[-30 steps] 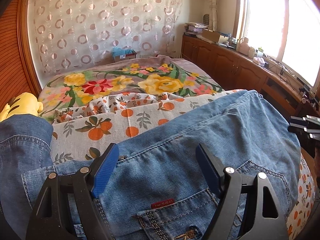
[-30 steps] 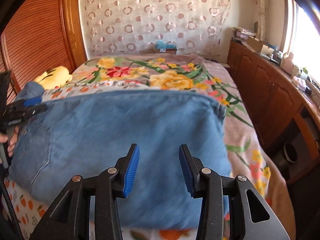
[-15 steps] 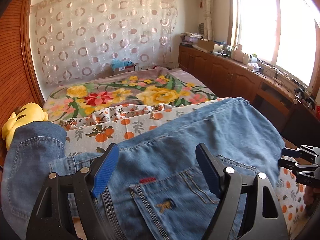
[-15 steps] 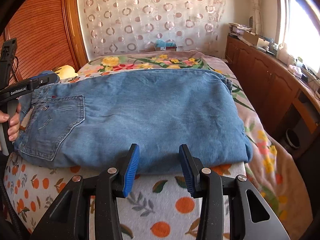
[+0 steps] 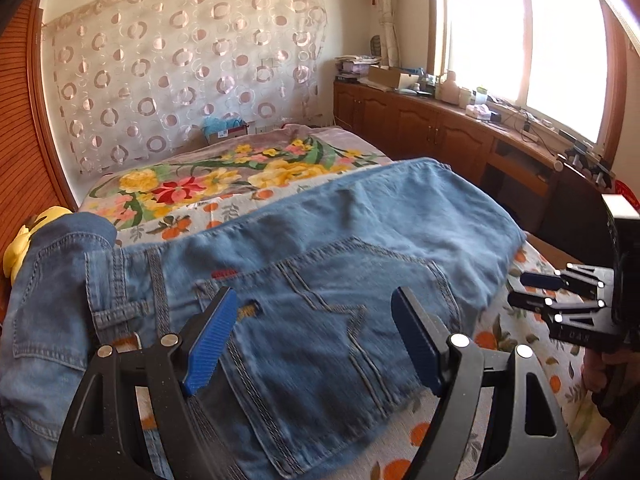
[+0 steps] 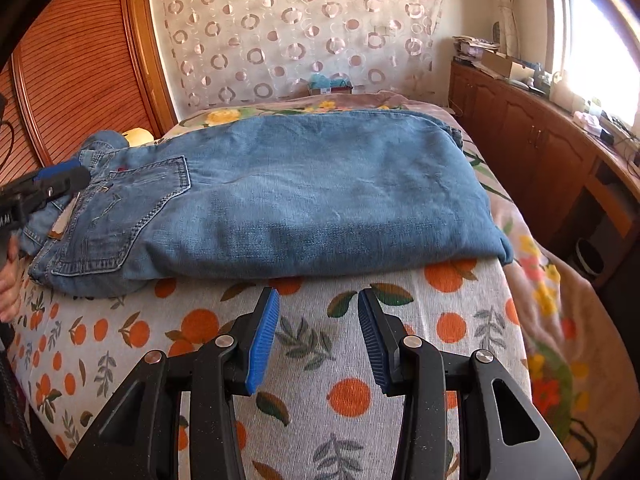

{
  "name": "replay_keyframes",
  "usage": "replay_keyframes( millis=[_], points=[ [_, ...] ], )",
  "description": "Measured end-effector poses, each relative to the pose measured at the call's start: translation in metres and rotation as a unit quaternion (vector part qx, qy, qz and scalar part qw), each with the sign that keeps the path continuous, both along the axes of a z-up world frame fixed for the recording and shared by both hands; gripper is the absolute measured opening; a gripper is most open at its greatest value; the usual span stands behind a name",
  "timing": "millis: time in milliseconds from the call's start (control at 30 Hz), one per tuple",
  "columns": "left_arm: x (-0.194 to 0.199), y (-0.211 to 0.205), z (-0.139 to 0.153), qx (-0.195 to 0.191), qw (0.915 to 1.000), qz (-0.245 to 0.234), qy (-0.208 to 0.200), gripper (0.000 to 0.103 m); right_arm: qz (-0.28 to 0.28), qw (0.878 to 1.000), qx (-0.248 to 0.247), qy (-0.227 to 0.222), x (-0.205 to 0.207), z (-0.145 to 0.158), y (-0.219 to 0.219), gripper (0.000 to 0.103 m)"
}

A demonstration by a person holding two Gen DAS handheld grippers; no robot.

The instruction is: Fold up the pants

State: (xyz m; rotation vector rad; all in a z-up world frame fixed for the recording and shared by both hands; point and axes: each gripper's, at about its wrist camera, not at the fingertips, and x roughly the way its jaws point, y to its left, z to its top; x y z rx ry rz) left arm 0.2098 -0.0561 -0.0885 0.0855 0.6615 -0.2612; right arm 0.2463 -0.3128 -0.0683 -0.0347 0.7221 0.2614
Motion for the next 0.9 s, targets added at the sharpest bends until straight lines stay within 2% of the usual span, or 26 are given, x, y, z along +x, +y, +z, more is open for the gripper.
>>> replay_keyframes(
  millis=[433, 600, 867, 900],
  points=[
    [-0.026, -0.037, -0.027, 0.028, 0.9981, -0.038, 0.039, 0.08, -0.007, 1.0, 0.005, -0.02, -0.008, -0.007, 0.002, 0.043],
    [-0.018, -0.062, -0.037, 0.087, 0.994, -0.05, 0.044, 0.08, -0.011, 1.0, 0.009, -0.022, -0.009, -0.01, 0.003, 0.043],
    [-0.01, -0.08, -0.041, 0.124, 0.9887, -0.075, 0.036, 0.079, -0.009, 1.0, 0.011, -0.025, -0.01, -0.012, 0.003, 0.043],
    [-0.01, -0.08, -0.041, 0.123, 0.9888, -0.077, 0.035, 0.073, -0.008, 1.0, 0.011, -0.025, -0.01, -0.013, 0.003, 0.043]
  ],
)
